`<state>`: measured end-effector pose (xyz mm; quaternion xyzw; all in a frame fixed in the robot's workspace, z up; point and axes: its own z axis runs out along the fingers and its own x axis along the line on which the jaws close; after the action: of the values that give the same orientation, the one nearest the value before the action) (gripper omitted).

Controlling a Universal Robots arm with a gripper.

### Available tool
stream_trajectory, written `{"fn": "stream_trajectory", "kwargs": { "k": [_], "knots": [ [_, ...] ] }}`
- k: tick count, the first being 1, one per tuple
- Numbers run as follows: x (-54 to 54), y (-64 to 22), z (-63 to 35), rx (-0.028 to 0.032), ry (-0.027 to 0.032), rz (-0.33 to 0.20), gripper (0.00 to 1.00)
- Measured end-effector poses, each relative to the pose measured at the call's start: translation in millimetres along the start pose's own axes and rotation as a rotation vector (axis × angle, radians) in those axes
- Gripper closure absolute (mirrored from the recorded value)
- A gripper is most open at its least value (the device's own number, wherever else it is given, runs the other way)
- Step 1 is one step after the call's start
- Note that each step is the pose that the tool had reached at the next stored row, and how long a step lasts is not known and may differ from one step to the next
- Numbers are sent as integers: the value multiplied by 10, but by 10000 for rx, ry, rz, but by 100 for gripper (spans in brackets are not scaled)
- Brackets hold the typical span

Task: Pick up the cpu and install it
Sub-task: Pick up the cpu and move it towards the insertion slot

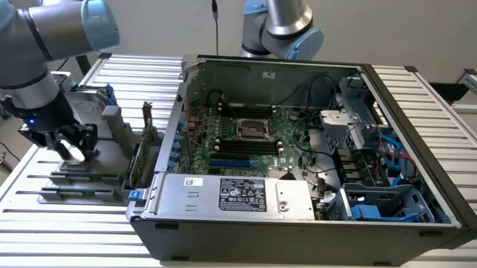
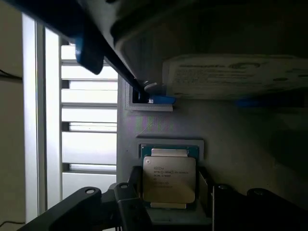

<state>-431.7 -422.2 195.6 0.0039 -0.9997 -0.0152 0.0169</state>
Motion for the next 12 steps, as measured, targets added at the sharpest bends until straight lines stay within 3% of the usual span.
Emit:
{"fn": "stream_trajectory", "kwargs": {
  "k": [12],
  "knots": [
    [3, 16, -543, 0, 21, -4, 45]
  ]
}}
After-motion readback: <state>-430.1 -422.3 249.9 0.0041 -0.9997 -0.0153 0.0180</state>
